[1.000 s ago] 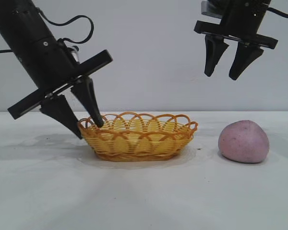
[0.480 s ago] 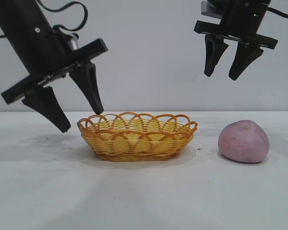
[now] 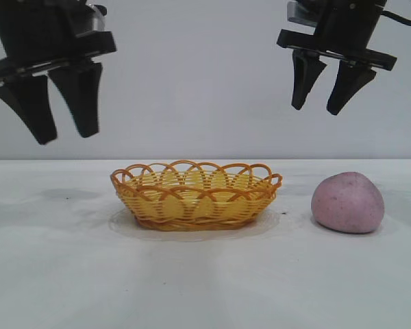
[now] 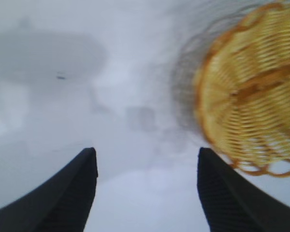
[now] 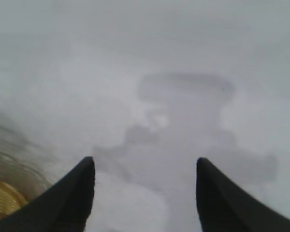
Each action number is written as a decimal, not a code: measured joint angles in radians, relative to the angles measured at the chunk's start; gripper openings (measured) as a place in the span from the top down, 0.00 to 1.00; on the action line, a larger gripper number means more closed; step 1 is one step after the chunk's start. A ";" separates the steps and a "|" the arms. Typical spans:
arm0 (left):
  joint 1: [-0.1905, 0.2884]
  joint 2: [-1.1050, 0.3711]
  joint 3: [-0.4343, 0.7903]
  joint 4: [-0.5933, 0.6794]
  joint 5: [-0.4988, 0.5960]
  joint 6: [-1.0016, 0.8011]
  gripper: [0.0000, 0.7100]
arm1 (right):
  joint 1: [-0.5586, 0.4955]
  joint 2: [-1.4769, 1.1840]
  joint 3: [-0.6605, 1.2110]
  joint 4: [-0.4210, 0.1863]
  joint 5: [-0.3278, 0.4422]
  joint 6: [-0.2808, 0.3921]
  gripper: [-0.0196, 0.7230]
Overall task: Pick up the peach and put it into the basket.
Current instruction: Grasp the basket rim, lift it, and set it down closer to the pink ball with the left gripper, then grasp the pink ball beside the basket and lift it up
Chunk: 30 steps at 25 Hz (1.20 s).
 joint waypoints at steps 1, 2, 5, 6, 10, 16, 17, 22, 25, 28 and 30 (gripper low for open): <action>0.000 0.000 -0.005 0.038 0.004 -0.019 0.44 | 0.000 0.000 0.000 0.000 0.002 0.000 0.44; 0.005 0.000 -0.010 0.062 0.005 -0.034 0.44 | 0.000 0.000 0.000 0.000 0.002 0.000 0.44; 0.048 0.000 -0.011 0.082 0.009 -0.051 0.44 | 0.000 0.000 0.000 0.000 0.002 0.002 0.44; 0.073 0.000 -0.011 0.084 0.009 -0.052 0.44 | 0.000 0.000 0.000 0.000 0.002 0.002 0.44; 0.180 0.000 -0.011 0.084 0.036 -0.054 0.44 | 0.000 0.000 0.000 0.000 0.002 0.002 0.44; 0.268 0.000 -0.011 0.077 0.115 -0.054 0.44 | 0.000 0.000 0.000 0.000 0.002 0.002 0.44; 0.272 0.000 -0.011 0.075 0.126 -0.054 0.44 | 0.000 0.000 0.000 0.000 0.002 0.002 0.44; 0.277 -0.034 -0.011 0.073 0.191 -0.054 0.44 | 0.000 0.000 0.000 0.000 0.008 0.002 0.44; 0.277 -0.091 -0.011 0.073 0.218 -0.054 0.44 | 0.000 0.000 0.000 0.000 0.010 0.002 0.44; 0.277 -0.170 -0.011 0.077 0.245 -0.054 0.44 | 0.000 0.000 0.000 0.000 0.015 0.002 0.44; 0.277 -0.227 -0.011 0.079 0.261 -0.054 0.44 | 0.000 0.000 0.000 0.000 0.017 0.002 0.44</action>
